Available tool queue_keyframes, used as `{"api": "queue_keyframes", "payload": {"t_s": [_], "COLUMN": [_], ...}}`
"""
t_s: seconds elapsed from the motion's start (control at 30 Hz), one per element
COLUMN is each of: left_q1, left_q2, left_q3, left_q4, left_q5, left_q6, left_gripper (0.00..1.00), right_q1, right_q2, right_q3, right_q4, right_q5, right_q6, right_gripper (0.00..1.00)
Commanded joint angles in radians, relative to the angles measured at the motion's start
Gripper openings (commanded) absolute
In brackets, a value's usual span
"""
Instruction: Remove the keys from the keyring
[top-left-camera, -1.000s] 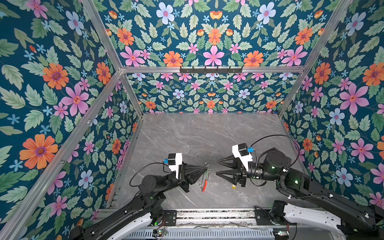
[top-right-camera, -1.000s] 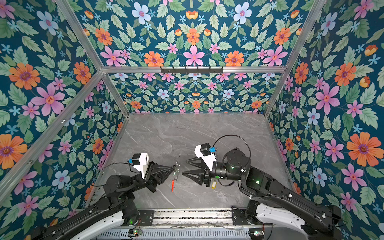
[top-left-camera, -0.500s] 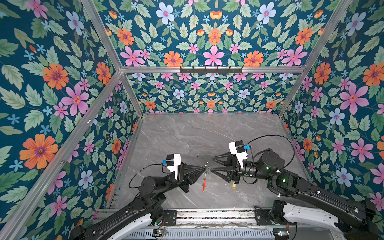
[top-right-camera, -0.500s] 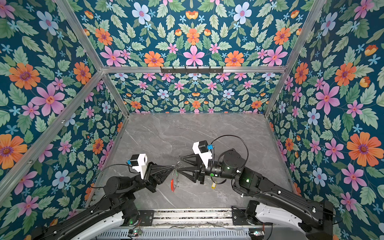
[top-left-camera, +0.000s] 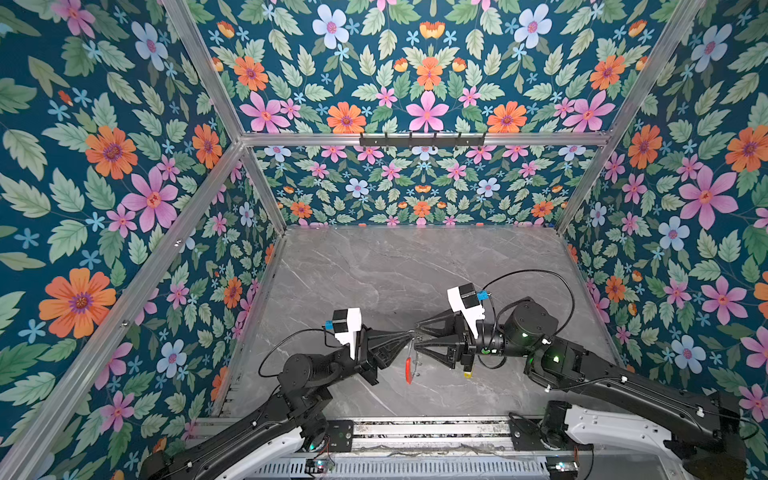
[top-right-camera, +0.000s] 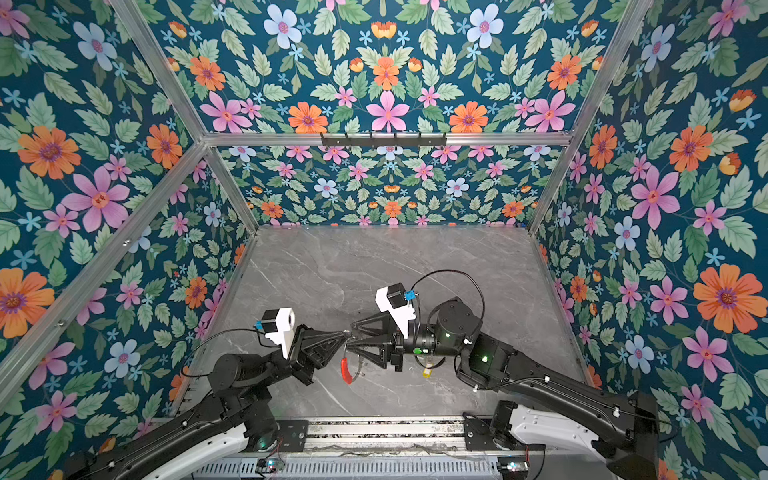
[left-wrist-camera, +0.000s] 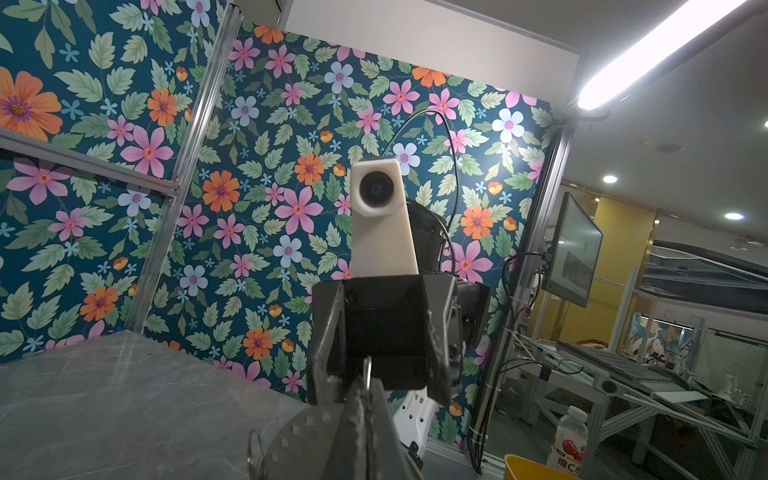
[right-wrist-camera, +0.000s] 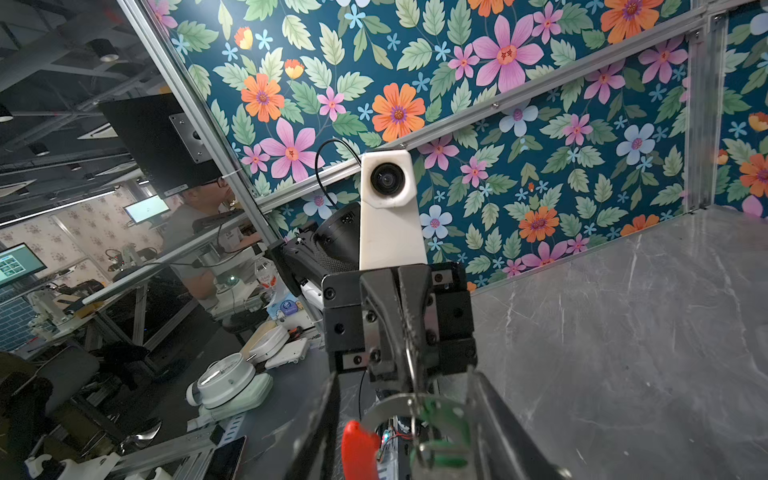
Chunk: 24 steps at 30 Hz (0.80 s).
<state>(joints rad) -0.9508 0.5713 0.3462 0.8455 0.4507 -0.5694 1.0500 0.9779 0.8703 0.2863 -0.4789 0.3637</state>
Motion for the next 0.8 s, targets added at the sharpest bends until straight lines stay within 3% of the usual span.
{"api": "queue_keyframes", "payload": {"t_s": [0.0, 0.47, 0.77], "left_q1": [0.001, 0.001, 0.001], "left_q2": [-0.003, -0.003, -0.001], "left_q3": [-0.001, -0.006, -0.007], "left_q4": [0.047, 0.055, 0.056], "left_q5": [-0.009, -0.017, -0.023], "left_q6": [0.005, 0.001, 0.002], "left_gripper": [0.0, 0.0, 0.0], "right_q1": [0.001, 0.002, 0.0], "right_q2": [0.001, 0.009, 0.01], "right_q3": [0.007, 0.009, 0.006], "right_q4": [0.041, 0.021, 0.01], "right_q5": [-0.01, -0.004, -0.001], "right_q6": [0.011, 0.008, 0.008], "right_gripper": [0.46, 0.18, 0.13]}}
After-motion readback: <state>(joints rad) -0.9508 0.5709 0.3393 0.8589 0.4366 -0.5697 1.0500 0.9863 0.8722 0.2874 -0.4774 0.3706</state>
